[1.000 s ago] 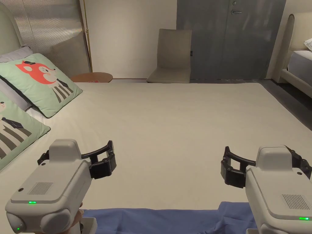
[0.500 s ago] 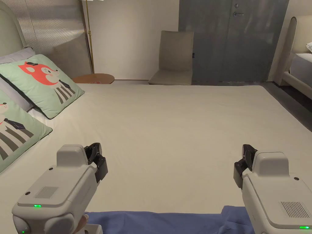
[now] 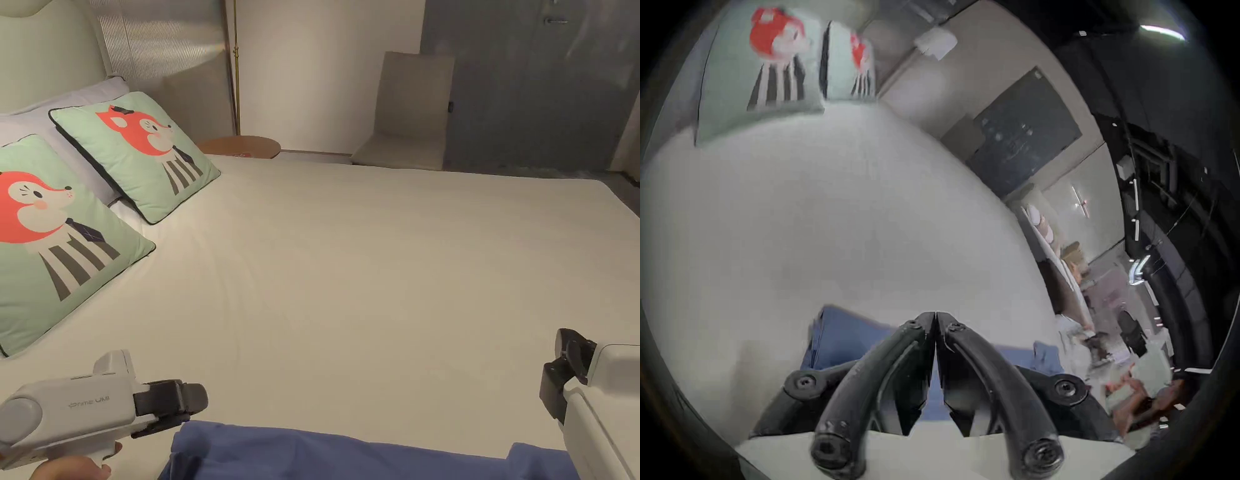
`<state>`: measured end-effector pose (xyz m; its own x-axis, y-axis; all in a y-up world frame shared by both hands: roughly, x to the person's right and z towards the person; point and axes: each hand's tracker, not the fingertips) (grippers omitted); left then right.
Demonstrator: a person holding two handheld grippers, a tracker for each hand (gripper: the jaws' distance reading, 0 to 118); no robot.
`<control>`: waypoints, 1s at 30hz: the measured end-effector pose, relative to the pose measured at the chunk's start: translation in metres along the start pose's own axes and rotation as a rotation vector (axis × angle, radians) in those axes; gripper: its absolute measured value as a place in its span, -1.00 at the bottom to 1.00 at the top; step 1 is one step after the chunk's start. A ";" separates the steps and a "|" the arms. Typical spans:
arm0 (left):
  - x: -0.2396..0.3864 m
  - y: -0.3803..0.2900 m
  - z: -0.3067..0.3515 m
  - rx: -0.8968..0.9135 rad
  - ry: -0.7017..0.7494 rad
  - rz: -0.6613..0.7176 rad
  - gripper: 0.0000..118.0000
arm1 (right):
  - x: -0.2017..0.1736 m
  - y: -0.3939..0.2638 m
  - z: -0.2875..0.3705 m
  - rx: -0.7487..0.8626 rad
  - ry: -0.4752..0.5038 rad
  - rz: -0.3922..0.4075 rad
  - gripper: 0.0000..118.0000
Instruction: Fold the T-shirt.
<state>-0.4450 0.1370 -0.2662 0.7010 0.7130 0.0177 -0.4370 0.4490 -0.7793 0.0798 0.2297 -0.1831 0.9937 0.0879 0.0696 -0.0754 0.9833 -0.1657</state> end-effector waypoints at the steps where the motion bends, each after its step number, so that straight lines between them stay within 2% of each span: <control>1: -0.011 -0.001 -0.001 -0.031 -0.015 0.025 -1.00 | 0.001 -0.001 -0.003 -0.004 -0.001 0.001 -1.00; 3: -0.032 -0.006 -0.005 -0.076 -0.014 0.071 -0.94 | 0.002 -0.005 -0.007 -0.016 -0.001 0.001 -1.00; 4: -0.032 -0.011 -0.003 -0.074 0.008 0.080 -0.72 | 0.002 -0.007 -0.009 -0.025 0.000 0.002 -1.00; 5: -0.037 -0.014 -0.005 -0.089 0.017 0.074 -0.28 | 0.003 -0.009 -0.011 -0.034 0.003 0.002 -1.00; 6: -0.041 -0.018 -0.007 -0.107 0.029 0.074 0.35 | 0.003 -0.011 -0.013 -0.045 0.008 0.000 -1.00; 7: -0.044 -0.021 -0.010 -0.139 0.050 0.068 0.70 | 0.004 -0.014 -0.015 -0.060 0.016 -0.003 -1.00; 8: -0.026 -0.028 -0.010 -0.151 0.058 0.062 0.83 | 0.004 -0.016 -0.017 -0.074 0.020 -0.006 -1.00; 11: -0.031 -0.037 -0.017 -0.146 0.082 0.080 0.82 | 0.002 -0.015 -0.015 -0.101 0.020 -0.009 -1.00; 14: -0.043 -0.042 -0.028 -0.143 0.070 0.110 0.55 | 0.003 -0.021 -0.018 -0.114 0.021 -0.015 -0.99; 17: -0.055 -0.031 -0.034 -0.121 0.074 0.102 0.38 | 0.003 -0.018 -0.016 -0.118 0.020 -0.009 -0.99; 18: -0.053 -0.032 -0.037 -0.116 0.082 0.096 0.11 | 0.004 -0.017 -0.016 -0.118 0.019 -0.008 -0.99; 20: -0.034 -0.040 -0.042 -0.114 0.128 0.075 -0.18 | 0.007 -0.016 -0.016 -0.119 0.017 -0.011 -0.99; 23: -0.023 -0.049 -0.040 -0.094 0.147 0.059 -0.75 | 0.009 -0.012 -0.013 -0.116 0.016 -0.019 -0.99; 26: -0.021 -0.038 -0.025 -0.058 0.168 0.000 -0.85 | 0.011 -0.016 -0.014 -0.115 0.015 -0.017 -0.99; 30: -0.031 -0.026 -0.003 -0.016 0.171 -0.037 -0.87 | 0.012 -0.013 -0.011 -0.112 0.023 -0.029 -0.99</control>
<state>-0.4539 0.1014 -0.2486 0.8028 0.5933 -0.0590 -0.4011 0.4641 -0.7898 0.0932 0.2158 -0.1905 0.9971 0.0549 0.0536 -0.0383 0.9612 -0.2730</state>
